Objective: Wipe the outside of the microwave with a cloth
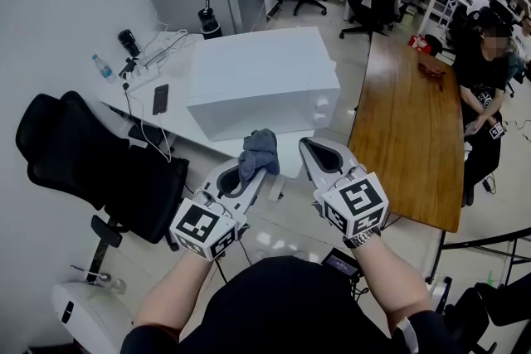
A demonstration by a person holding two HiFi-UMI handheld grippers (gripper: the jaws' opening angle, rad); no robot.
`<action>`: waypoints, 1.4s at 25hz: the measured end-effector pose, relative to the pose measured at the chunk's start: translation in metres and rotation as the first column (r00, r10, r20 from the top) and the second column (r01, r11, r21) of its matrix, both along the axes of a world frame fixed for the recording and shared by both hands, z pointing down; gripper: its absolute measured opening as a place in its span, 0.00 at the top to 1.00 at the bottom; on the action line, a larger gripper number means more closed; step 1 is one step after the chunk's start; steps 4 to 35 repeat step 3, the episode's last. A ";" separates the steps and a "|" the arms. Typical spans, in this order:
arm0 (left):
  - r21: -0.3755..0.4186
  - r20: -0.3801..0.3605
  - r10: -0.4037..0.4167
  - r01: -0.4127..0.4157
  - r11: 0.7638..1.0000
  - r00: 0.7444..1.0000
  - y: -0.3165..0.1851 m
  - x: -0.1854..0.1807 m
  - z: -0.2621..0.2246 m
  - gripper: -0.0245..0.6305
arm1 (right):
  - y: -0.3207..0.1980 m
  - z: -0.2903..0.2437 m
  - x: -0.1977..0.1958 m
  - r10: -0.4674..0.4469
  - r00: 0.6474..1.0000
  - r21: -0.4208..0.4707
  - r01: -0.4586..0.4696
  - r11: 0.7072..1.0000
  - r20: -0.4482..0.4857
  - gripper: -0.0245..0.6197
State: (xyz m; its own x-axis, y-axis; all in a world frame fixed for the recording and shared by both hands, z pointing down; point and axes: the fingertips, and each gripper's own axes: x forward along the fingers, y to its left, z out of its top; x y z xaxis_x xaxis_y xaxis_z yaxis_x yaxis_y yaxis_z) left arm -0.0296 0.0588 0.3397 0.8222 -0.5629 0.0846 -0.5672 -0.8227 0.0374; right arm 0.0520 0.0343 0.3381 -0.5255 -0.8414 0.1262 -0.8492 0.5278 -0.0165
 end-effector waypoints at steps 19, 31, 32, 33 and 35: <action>0.009 0.007 0.013 -0.013 1.000 1.000 0.001 -0.001 -0.002 0.84 | 0.000 -0.001 -0.003 0.003 1.000 -0.003 -0.003 1.000 -0.002 0.96; 0.009 0.007 0.013 -0.013 1.000 1.000 0.001 -0.001 -0.002 0.84 | 0.000 -0.001 -0.003 0.003 1.000 -0.003 -0.003 1.000 -0.002 0.96; 0.009 0.007 0.013 -0.013 1.000 1.000 0.001 -0.001 -0.002 0.84 | 0.000 -0.001 -0.003 0.003 1.000 -0.003 -0.003 1.000 -0.002 0.96; 0.009 0.007 0.013 -0.013 1.000 1.000 0.001 -0.001 -0.002 0.84 | 0.000 -0.001 -0.003 0.003 1.000 -0.003 -0.003 1.000 -0.002 0.96; 0.009 0.007 0.013 -0.013 1.000 1.000 0.001 -0.001 -0.002 0.84 | 0.000 -0.001 -0.003 0.003 1.000 -0.003 -0.003 1.000 -0.002 0.96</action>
